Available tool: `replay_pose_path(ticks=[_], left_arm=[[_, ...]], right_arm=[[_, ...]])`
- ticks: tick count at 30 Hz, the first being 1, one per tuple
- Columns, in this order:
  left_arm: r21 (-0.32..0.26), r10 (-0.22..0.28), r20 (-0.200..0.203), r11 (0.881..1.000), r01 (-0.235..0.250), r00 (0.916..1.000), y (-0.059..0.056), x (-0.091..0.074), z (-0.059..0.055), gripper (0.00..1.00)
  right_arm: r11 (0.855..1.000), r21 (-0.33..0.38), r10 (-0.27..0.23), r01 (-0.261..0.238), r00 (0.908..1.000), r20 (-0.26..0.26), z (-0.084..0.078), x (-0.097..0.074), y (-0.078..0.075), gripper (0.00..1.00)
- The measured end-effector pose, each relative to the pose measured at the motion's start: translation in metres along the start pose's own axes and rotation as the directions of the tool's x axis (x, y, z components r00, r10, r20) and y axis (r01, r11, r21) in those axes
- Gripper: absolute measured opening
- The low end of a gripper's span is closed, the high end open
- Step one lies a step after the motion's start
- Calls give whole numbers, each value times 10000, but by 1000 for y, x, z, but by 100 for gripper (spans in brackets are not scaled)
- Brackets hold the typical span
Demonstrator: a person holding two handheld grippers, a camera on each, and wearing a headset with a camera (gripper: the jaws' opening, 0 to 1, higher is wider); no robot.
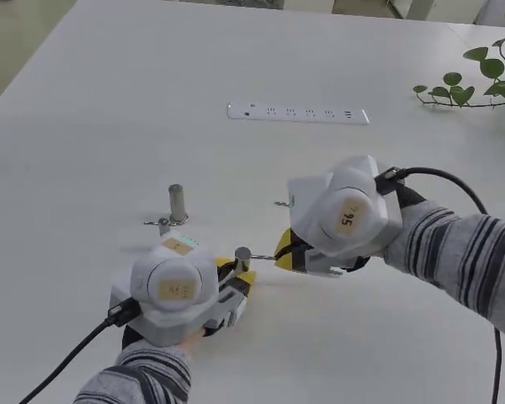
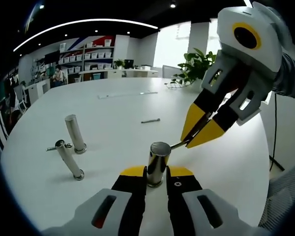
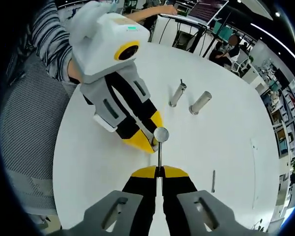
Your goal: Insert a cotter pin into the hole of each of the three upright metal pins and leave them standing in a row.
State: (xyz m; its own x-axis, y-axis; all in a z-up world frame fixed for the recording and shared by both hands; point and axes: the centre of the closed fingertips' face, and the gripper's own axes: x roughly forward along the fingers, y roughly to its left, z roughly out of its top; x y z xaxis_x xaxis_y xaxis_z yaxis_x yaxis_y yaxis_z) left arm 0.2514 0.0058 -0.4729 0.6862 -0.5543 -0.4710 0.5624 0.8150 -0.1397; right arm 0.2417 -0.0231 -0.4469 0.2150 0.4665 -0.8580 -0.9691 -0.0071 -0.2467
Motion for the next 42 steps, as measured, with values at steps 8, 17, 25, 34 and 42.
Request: replay_pose_path(ticks=[8, 17, 25, 34, 42], left_arm=[[30, 101, -58, 9999, -101, 9999, 2, 1, -2, 11], [193, 76, -40, 9998, -76, 10000, 2, 2, -2, 10], [94, 81, -37, 9999, -81, 10000, 1, 2, -2, 10], [-12, 109, -31, 9999, -109, 9999, 2, 2, -3, 10], [-46, 124, -52, 9999, -125, 9999, 2, 2, -3, 10]], right_arm=[[10000, -72, -8, 9, 10000, 99, 7, -1, -2, 0], [9998, -200, -75, 77, 9999, 71, 6, 3, -4, 0], [9998, -141, -97, 101, 9997, 242, 11, 7, -4, 0], [9993, -225, -286, 295, 9987, 413, 16, 11, -5, 0], [9995, -23, -326, 327, 9985, 446, 15, 3, -2, 6]])
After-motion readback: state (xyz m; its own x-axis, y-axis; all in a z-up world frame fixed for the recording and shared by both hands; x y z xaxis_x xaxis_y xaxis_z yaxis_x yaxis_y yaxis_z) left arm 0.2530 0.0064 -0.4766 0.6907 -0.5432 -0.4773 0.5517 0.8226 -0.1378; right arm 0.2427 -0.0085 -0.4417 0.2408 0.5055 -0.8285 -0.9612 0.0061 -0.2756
